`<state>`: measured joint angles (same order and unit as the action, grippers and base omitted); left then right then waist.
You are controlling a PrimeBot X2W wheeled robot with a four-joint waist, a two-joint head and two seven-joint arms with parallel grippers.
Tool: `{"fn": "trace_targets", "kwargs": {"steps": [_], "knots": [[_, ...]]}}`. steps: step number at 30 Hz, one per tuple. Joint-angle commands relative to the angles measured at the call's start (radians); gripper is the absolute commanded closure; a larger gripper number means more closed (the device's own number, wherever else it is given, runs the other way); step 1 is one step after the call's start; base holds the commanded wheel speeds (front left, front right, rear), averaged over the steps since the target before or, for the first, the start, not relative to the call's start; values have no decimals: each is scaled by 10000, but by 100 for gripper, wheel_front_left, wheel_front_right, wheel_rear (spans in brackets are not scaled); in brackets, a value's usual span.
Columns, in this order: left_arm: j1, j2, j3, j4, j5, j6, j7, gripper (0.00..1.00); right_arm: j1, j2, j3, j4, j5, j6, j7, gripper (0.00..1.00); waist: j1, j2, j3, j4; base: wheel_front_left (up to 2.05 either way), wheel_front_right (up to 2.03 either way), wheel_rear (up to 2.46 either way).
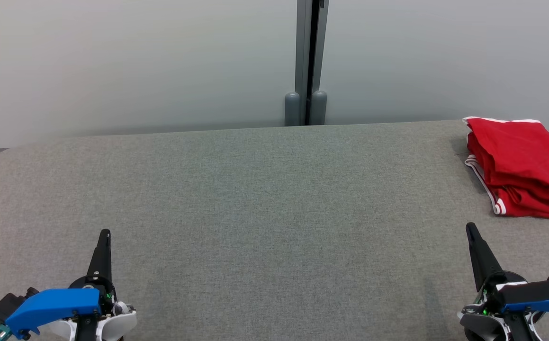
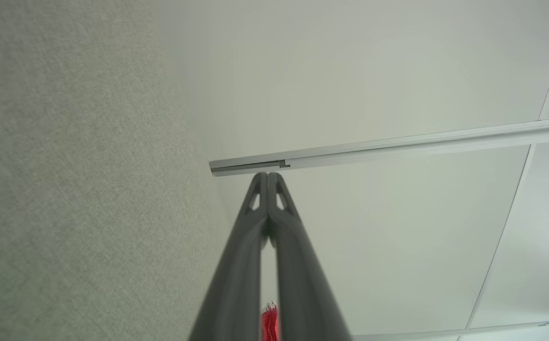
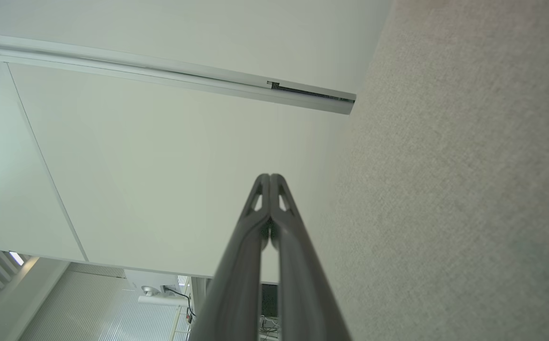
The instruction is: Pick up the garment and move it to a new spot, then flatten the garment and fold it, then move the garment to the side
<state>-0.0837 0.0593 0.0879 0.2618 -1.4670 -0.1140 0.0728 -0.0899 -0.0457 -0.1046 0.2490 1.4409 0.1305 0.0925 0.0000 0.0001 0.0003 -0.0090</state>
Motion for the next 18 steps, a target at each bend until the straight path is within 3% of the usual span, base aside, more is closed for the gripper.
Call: {"fn": "trace_targets", "kwargs": {"steps": [1,18], "knots": [[-165,-8,89,-80,-212,-80,73,100,-167,-70,-33,-58,264,4,41,100,0,-1,2,7,0,0,0],[-283,-90,252,-178,-1268,-195,390,100,-232,-76,-104,-55,1509,4,204,100,0,-1,23,74,0,0,0]]}}
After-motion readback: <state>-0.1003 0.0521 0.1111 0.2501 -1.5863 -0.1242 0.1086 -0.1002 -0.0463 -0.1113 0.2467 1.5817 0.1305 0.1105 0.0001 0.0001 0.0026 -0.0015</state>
